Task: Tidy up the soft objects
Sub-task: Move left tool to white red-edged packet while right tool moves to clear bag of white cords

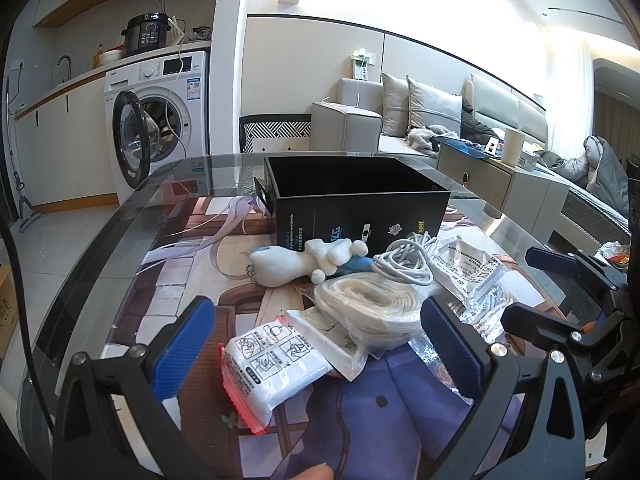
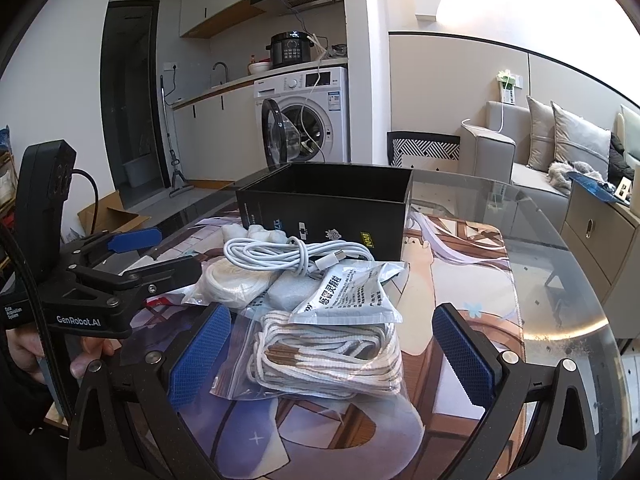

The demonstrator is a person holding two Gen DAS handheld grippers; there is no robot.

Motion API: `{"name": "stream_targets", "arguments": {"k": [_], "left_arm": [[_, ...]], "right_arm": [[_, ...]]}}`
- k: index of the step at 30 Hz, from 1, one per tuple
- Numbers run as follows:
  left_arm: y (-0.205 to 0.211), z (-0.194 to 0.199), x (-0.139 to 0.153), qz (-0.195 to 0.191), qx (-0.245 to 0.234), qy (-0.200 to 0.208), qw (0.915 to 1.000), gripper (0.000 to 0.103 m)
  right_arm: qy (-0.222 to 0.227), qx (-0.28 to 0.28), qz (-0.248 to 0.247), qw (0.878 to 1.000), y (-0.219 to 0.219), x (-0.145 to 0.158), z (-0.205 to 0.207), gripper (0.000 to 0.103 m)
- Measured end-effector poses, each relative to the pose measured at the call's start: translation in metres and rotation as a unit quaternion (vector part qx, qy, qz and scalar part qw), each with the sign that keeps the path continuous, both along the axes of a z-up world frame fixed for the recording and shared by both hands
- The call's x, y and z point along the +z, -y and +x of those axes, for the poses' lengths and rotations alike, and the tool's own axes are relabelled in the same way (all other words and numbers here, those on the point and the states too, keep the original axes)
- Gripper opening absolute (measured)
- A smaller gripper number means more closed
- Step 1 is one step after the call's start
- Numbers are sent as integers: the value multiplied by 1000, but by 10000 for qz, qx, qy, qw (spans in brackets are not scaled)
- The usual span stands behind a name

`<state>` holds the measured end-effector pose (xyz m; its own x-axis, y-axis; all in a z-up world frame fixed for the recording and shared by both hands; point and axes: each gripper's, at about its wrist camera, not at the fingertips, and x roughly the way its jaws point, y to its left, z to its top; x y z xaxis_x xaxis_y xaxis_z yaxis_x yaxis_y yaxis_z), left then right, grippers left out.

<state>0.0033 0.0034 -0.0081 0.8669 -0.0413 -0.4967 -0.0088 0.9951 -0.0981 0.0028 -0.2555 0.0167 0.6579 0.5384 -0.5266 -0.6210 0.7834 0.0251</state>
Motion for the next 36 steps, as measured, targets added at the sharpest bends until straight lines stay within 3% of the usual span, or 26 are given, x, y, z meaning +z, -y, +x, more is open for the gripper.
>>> {"name": "stream_targets", "arguments": {"k": [10, 18, 28, 36], "left_arm": [[-5, 5, 2, 67, 42, -242, 9997, 103], [-10, 11, 3, 355, -53, -680, 9970, 103], [-24, 15, -6, 360, -163, -1190, 9921, 103], [-30, 21, -12, 0, -297, -1499, 9882, 103]], "right_arm": [[-330, -110, -388, 9986, -8, -3, 11, 103], [-642, -60, -733, 9952, -12, -7, 14, 103], [-1232, 57, -961, 9877, -24, -18, 22, 103], [-1550, 21, -983, 9830, -25, -24, 27, 103]]}}
